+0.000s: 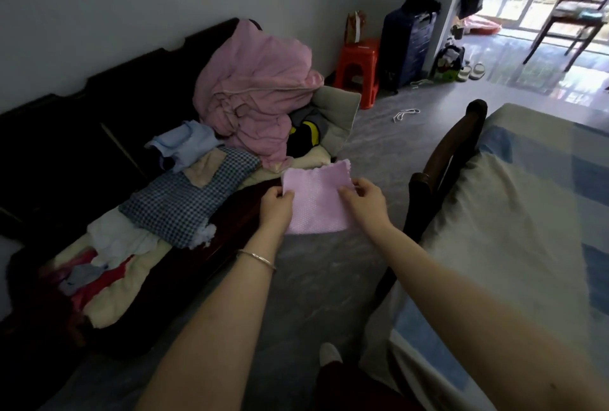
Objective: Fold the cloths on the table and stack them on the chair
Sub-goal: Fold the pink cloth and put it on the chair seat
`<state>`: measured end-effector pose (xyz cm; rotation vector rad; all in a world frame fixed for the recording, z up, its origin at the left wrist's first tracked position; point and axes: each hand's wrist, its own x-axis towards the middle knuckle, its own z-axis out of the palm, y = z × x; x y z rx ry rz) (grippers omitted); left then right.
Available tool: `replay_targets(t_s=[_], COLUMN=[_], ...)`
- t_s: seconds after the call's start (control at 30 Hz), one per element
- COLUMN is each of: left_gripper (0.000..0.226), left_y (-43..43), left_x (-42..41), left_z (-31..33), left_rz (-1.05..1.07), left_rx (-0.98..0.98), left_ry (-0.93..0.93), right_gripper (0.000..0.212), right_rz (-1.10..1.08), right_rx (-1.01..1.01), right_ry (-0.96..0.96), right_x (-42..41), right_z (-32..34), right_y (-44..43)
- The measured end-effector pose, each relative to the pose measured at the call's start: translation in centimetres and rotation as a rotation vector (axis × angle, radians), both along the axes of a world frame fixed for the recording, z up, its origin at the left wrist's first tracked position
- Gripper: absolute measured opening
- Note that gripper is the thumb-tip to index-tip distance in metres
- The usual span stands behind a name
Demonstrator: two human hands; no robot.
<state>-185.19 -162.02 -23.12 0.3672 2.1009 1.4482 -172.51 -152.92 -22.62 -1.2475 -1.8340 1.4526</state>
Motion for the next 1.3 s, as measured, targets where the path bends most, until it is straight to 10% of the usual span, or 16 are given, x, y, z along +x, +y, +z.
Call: replay_targets(t_s=[1.3], left_gripper=[0.013], left_y=[23.3], left_x=[-22.9], left_z=[-1.0], left_rz=[-0.292], left_rx=[-0.028], left_ry=[-0.024], right_gripper=[0.011], right_rz=[-0.261], right_rx=[-0.021], right_ry=[-0.025], right_x=[-20.5], right_z=[-1.2], right_y=[19.3])
